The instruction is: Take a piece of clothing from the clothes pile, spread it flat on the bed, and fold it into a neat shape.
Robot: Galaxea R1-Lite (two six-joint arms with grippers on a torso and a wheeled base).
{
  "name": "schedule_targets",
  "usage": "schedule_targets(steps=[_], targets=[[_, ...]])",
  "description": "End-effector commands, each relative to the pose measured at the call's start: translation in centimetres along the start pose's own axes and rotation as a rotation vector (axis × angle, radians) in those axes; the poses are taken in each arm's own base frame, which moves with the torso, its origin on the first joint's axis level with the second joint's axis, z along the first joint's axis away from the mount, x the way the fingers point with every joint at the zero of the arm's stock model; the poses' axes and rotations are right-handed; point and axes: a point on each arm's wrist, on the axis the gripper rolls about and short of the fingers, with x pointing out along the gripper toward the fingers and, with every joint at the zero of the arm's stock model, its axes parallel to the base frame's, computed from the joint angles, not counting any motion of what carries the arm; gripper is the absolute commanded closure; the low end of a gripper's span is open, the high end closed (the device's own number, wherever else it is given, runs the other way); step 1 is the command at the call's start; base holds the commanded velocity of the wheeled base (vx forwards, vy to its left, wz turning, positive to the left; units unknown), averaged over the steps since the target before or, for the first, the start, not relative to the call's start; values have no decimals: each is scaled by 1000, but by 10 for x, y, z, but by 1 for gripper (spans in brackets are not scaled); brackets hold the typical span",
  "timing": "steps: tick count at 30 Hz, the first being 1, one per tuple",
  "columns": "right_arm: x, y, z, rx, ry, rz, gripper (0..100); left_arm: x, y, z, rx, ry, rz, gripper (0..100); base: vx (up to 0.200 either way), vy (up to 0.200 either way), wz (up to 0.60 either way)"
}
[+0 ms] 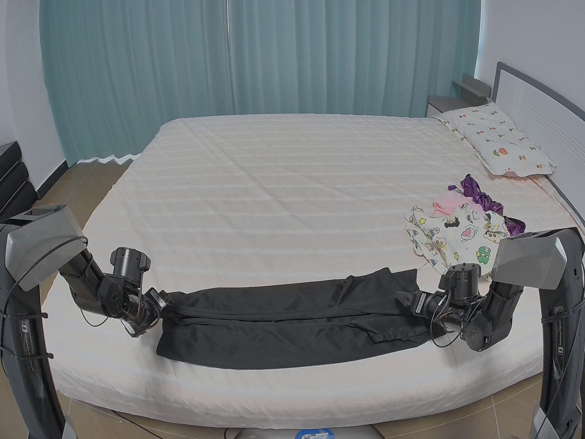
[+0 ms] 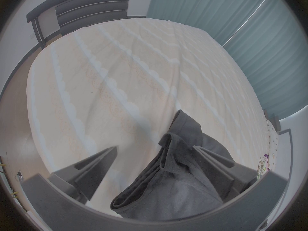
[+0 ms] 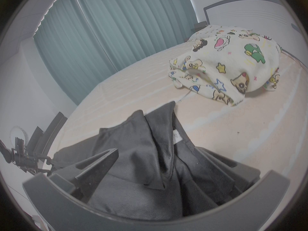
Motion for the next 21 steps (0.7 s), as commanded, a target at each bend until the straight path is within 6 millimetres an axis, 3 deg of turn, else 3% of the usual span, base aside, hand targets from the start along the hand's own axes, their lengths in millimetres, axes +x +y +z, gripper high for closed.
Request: schedule_targets(steps=[1, 5, 7, 15, 21], targets=[[-10, 9, 23, 40, -56, 50, 0, -17, 1, 6, -20, -9, -36, 0, 0, 0, 0], [-10, 13, 28, 83, -47, 103, 0, -35, 4, 18, -68, 29, -128, 0, 0, 0, 0], [2, 15, 22, 81, -9, 146, 0, -42, 4, 24, -141, 117, -227, 0, 0, 0, 0], [32, 23, 21, 75, 49, 172, 0, -40, -2, 28, -189, 128, -295, 0, 0, 0, 0], [39, 21, 14, 74, 71, 172, 0, -35, -4, 28, -229, 95, -337, 0, 0, 0, 0]])
